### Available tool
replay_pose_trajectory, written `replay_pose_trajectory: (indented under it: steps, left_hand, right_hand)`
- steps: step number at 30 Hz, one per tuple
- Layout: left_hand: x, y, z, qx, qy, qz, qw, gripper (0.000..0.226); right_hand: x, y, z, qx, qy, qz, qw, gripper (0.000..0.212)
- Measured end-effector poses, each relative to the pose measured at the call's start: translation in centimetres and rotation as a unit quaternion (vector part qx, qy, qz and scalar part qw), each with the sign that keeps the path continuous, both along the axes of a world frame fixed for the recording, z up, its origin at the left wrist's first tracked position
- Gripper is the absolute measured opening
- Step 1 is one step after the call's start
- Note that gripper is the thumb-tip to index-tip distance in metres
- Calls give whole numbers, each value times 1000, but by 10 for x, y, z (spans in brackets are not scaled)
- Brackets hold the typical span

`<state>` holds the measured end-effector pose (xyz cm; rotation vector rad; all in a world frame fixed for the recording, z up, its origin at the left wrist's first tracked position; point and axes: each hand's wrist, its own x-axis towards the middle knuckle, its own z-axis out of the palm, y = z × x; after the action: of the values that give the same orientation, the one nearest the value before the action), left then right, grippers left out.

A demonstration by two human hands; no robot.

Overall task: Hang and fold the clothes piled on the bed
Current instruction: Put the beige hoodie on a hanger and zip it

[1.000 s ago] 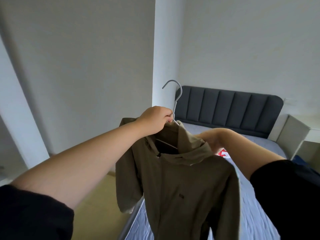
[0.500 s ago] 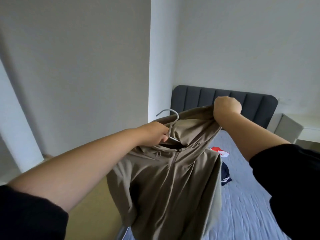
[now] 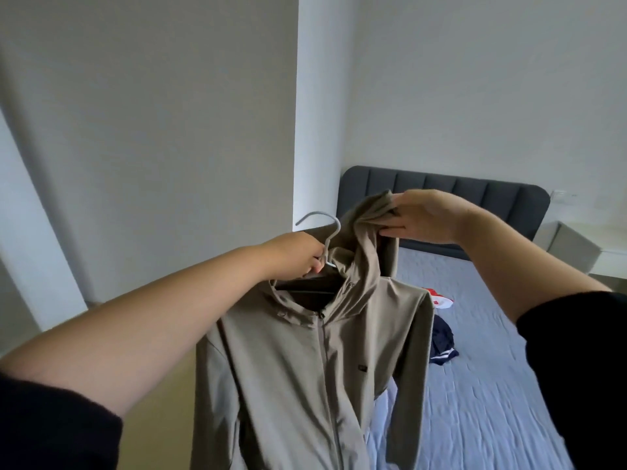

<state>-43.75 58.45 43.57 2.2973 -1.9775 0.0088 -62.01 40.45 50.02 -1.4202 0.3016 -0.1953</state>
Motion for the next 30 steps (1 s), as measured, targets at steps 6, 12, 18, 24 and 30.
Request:
replay_pose_trajectory:
  steps: [6,12,18,24,30]
  left_hand:
    - [-3,7,7,-9,-88,-111,990,22]
    - [-7,4,9,0,-169,-138,976,22]
    - [1,14,10,-20,-143,-110,983,22]
    - [14,24,5,6,-124,-78,989,22]
    - [9,29,-1,5,-94,-77,993,23]
  right_hand:
    - [4,-15,-33,-66,24,-135,988,36]
    - [11,-6,-133,-146,444,76,881,69]
    - [32,14,-159,9,272,14,962,31]
    - [28,-2,-131,-177,269,-197,926,4]
    - [9,-19,-133,-582,435,-167,667,16]
